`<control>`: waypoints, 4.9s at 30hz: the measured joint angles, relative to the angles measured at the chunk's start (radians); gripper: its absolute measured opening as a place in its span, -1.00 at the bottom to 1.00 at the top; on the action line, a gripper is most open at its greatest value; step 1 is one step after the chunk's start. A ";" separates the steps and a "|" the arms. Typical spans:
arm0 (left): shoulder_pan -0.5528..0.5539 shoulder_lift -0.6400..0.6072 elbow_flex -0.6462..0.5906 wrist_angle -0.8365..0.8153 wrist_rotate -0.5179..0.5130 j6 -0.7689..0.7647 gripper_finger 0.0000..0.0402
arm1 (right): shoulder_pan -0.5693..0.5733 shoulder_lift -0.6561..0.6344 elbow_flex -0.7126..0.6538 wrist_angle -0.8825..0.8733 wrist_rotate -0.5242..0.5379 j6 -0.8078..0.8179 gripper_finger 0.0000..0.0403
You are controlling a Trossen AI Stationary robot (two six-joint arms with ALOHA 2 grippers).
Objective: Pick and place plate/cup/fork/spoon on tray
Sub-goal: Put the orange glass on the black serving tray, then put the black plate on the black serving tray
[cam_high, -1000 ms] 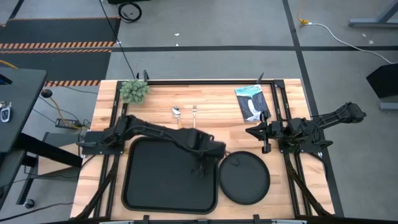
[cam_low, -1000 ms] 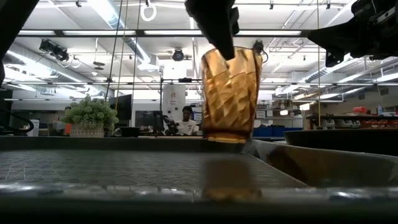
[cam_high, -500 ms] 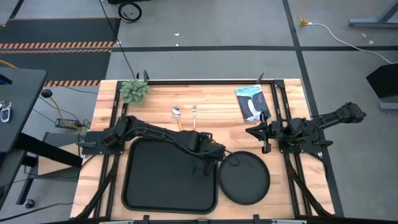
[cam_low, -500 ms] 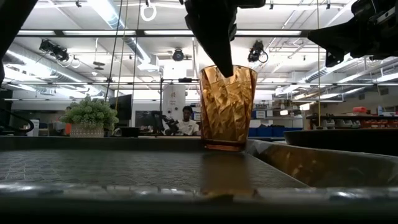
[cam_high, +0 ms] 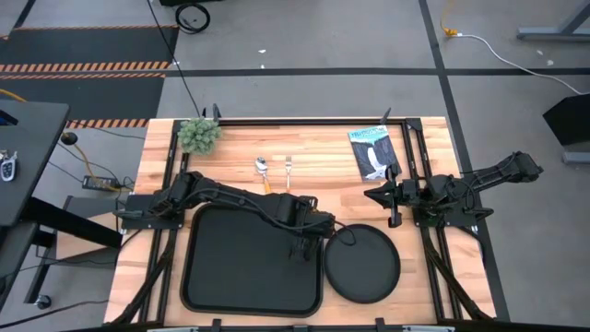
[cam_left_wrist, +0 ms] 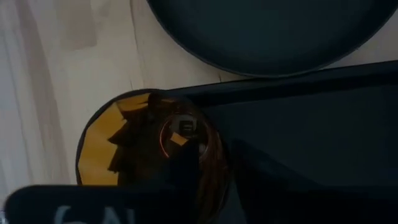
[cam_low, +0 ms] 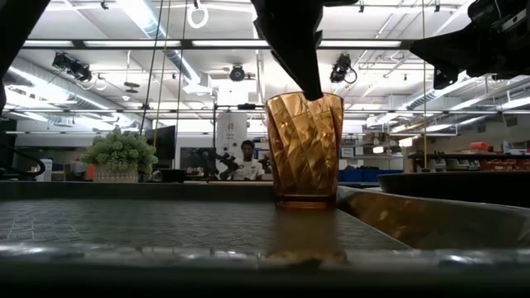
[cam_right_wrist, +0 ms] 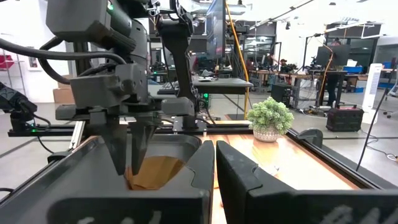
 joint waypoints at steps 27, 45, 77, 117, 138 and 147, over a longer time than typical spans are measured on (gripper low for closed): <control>-0.007 -0.074 0.059 -0.307 -0.295 -0.075 -0.28 | 0.000 0.000 0.000 0.000 0.000 0.000 -0.89; 0.017 -0.303 -0.404 0.016 -0.286 -0.158 -0.28 | 0.000 0.002 0.000 0.009 0.000 0.000 -0.89; -0.224 -0.089 -0.294 0.420 0.016 -0.549 -0.28 | 0.000 0.006 0.000 0.024 0.000 0.000 -0.89; -0.260 0.279 0.080 0.437 -0.169 0.341 -0.12 | 0.000 0.006 0.000 0.023 0.000 0.000 -0.89; -0.250 0.303 0.081 0.376 -0.217 0.427 -0.47 | 0.000 0.006 0.000 0.023 0.000 0.000 -0.89; -0.248 0.304 0.081 0.380 -0.150 0.437 -0.84 | 0.000 0.006 0.000 0.023 0.000 0.000 -0.89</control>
